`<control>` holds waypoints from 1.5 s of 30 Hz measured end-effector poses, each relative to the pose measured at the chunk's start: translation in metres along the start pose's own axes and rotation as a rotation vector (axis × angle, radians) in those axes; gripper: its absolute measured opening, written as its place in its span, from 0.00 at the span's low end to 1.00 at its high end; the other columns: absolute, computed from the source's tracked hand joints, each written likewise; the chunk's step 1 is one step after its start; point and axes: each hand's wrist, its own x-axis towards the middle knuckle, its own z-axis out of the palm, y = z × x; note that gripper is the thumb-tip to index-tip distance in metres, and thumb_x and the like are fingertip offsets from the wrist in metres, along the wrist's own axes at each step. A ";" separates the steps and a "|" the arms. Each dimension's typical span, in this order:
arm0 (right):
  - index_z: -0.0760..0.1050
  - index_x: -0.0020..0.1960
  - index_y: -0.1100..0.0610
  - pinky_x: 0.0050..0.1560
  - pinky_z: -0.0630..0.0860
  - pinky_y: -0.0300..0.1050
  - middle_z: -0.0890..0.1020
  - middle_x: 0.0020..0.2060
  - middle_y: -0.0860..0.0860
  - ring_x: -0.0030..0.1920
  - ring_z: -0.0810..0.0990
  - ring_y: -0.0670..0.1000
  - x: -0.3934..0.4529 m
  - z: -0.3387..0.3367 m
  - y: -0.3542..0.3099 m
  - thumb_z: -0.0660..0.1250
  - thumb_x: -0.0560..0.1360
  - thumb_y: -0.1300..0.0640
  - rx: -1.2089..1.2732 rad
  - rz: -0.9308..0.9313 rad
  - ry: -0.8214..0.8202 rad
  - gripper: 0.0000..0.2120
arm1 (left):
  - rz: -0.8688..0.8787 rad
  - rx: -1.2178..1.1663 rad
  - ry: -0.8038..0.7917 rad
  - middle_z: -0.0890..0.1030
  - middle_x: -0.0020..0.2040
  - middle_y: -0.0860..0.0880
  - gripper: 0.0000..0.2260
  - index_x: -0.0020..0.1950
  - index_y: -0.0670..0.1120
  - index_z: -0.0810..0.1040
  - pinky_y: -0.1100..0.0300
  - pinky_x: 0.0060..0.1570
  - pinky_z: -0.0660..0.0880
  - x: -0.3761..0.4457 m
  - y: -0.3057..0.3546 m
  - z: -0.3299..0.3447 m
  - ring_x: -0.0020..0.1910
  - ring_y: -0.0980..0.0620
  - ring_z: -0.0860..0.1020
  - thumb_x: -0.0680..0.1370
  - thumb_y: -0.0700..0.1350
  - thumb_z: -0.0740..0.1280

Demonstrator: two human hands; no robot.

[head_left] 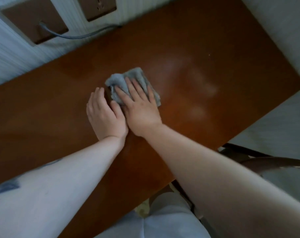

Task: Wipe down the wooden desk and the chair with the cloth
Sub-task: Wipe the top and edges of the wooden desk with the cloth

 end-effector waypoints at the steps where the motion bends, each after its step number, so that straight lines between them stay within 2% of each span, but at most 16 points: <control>1: 0.47 0.79 0.43 0.74 0.34 0.53 0.45 0.79 0.49 0.78 0.40 0.49 0.011 -0.007 0.012 0.49 0.83 0.47 -0.036 -0.095 -0.042 0.26 | 0.002 0.003 -0.009 0.69 0.73 0.44 0.21 0.72 0.42 0.69 0.47 0.74 0.56 -0.001 0.000 -0.001 0.74 0.44 0.63 0.80 0.47 0.56; 2: 0.48 0.79 0.44 0.75 0.35 0.54 0.46 0.79 0.49 0.78 0.42 0.49 0.018 -0.011 0.029 0.49 0.83 0.48 -0.057 -0.070 -0.049 0.25 | 0.001 0.003 -0.019 0.68 0.73 0.45 0.21 0.72 0.43 0.69 0.47 0.74 0.55 -0.002 0.000 -0.001 0.74 0.45 0.62 0.80 0.47 0.56; 7: 0.44 0.80 0.46 0.76 0.41 0.59 0.43 0.79 0.51 0.78 0.40 0.52 -0.029 -0.004 0.066 0.48 0.83 0.46 -0.038 0.690 0.222 0.27 | -0.032 -0.014 -0.031 0.67 0.74 0.47 0.20 0.73 0.45 0.67 0.48 0.75 0.54 -0.004 0.004 -0.002 0.75 0.48 0.59 0.81 0.48 0.56; 9: 0.43 0.80 0.45 0.76 0.39 0.60 0.42 0.79 0.51 0.78 0.37 0.52 -0.054 0.006 0.032 0.49 0.83 0.46 -0.036 0.536 0.156 0.28 | -0.036 -0.035 -0.026 0.67 0.74 0.47 0.20 0.73 0.45 0.68 0.47 0.75 0.54 -0.004 0.004 -0.003 0.75 0.48 0.60 0.81 0.48 0.55; 12: 0.51 0.79 0.44 0.76 0.38 0.58 0.48 0.79 0.49 0.78 0.41 0.50 -0.063 0.011 0.000 0.52 0.82 0.47 -0.010 -0.043 -0.017 0.27 | -0.048 -0.123 -0.007 0.70 0.73 0.46 0.21 0.70 0.44 0.71 0.47 0.74 0.56 -0.004 0.003 -0.005 0.74 0.48 0.62 0.80 0.48 0.54; 14: 0.52 0.78 0.42 0.76 0.37 0.56 0.48 0.79 0.47 0.78 0.42 0.48 -0.043 0.001 0.019 0.52 0.82 0.45 -0.061 -0.209 -0.094 0.25 | -0.034 -0.170 -0.003 0.71 0.72 0.46 0.21 0.69 0.44 0.72 0.46 0.73 0.57 -0.004 0.001 -0.006 0.74 0.48 0.63 0.79 0.48 0.54; 16: 0.52 0.78 0.39 0.76 0.41 0.57 0.48 0.79 0.47 0.78 0.43 0.48 -0.039 -0.004 0.046 0.52 0.82 0.43 -0.037 0.010 -0.038 0.25 | -0.017 -0.188 -0.021 0.70 0.72 0.46 0.20 0.69 0.44 0.73 0.47 0.75 0.55 -0.005 -0.001 -0.007 0.75 0.49 0.62 0.79 0.47 0.56; 19: 0.49 0.79 0.41 0.76 0.46 0.60 0.47 0.79 0.49 0.78 0.42 0.50 -0.078 0.005 0.064 0.49 0.82 0.42 0.048 0.639 0.237 0.26 | 0.081 -0.225 -0.083 0.69 0.73 0.48 0.18 0.68 0.46 0.73 0.49 0.76 0.50 -0.009 -0.003 -0.011 0.75 0.50 0.60 0.79 0.46 0.58; 21: 0.46 0.79 0.41 0.76 0.44 0.62 0.45 0.79 0.50 0.78 0.40 0.51 -0.107 0.021 0.042 0.48 0.82 0.43 0.037 0.813 0.255 0.26 | 0.201 -0.217 -0.118 0.70 0.73 0.47 0.17 0.67 0.46 0.74 0.48 0.76 0.50 -0.017 -0.006 -0.015 0.75 0.48 0.61 0.79 0.45 0.58; 23: 0.48 0.78 0.41 0.75 0.43 0.61 0.48 0.79 0.51 0.78 0.42 0.52 -0.125 0.032 0.011 0.48 0.82 0.44 0.035 0.614 0.206 0.26 | 0.280 -0.178 -0.154 0.71 0.72 0.47 0.18 0.66 0.46 0.75 0.47 0.75 0.51 -0.037 -0.008 -0.018 0.74 0.47 0.63 0.78 0.45 0.58; 27: 0.57 0.76 0.42 0.76 0.47 0.58 0.57 0.78 0.49 0.78 0.49 0.49 -0.132 0.028 0.021 0.49 0.81 0.45 -0.064 -0.079 0.040 0.23 | 0.340 -0.122 -0.255 0.71 0.71 0.47 0.19 0.69 0.45 0.72 0.47 0.75 0.54 -0.081 -0.008 -0.025 0.73 0.48 0.64 0.79 0.44 0.56; 28: 0.55 0.77 0.41 0.76 0.46 0.58 0.55 0.78 0.48 0.77 0.46 0.48 -0.131 0.024 0.035 0.50 0.82 0.45 -0.070 -0.019 0.037 0.23 | 0.337 -0.101 -0.273 0.71 0.72 0.48 0.19 0.70 0.46 0.71 0.47 0.75 0.54 -0.084 -0.010 -0.025 0.74 0.49 0.64 0.80 0.44 0.57; 32: 0.46 0.79 0.41 0.76 0.44 0.60 0.48 0.79 0.50 0.78 0.42 0.51 -0.147 0.025 0.039 0.50 0.83 0.45 0.037 0.799 0.246 0.26 | 0.322 -0.067 -0.312 0.69 0.74 0.49 0.18 0.71 0.48 0.72 0.53 0.75 0.47 -0.078 -0.013 -0.027 0.75 0.51 0.60 0.80 0.45 0.58; 34: 0.44 0.79 0.41 0.76 0.40 0.59 0.44 0.79 0.51 0.78 0.39 0.51 -0.152 0.036 0.000 0.50 0.83 0.45 0.021 0.743 0.203 0.27 | 0.327 -0.106 -0.342 0.68 0.74 0.50 0.19 0.70 0.47 0.72 0.55 0.75 0.45 -0.077 -0.014 -0.027 0.75 0.51 0.59 0.80 0.45 0.59; 39: 0.46 0.78 0.38 0.75 0.36 0.53 0.45 0.79 0.45 0.78 0.38 0.46 -0.119 0.025 -0.027 0.48 0.83 0.44 -0.033 0.037 -0.050 0.25 | 0.251 -0.179 -0.357 0.66 0.75 0.47 0.21 0.74 0.44 0.66 0.58 0.75 0.50 -0.067 -0.038 -0.052 0.76 0.50 0.57 0.81 0.40 0.57; 45: 0.53 0.78 0.40 0.75 0.47 0.59 0.54 0.79 0.49 0.78 0.47 0.49 -0.126 0.041 -0.037 0.50 0.82 0.45 0.010 0.381 0.175 0.24 | 0.219 0.128 -0.288 0.54 0.79 0.52 0.23 0.78 0.50 0.58 0.56 0.75 0.39 -0.083 -0.105 -0.101 0.78 0.54 0.45 0.83 0.48 0.54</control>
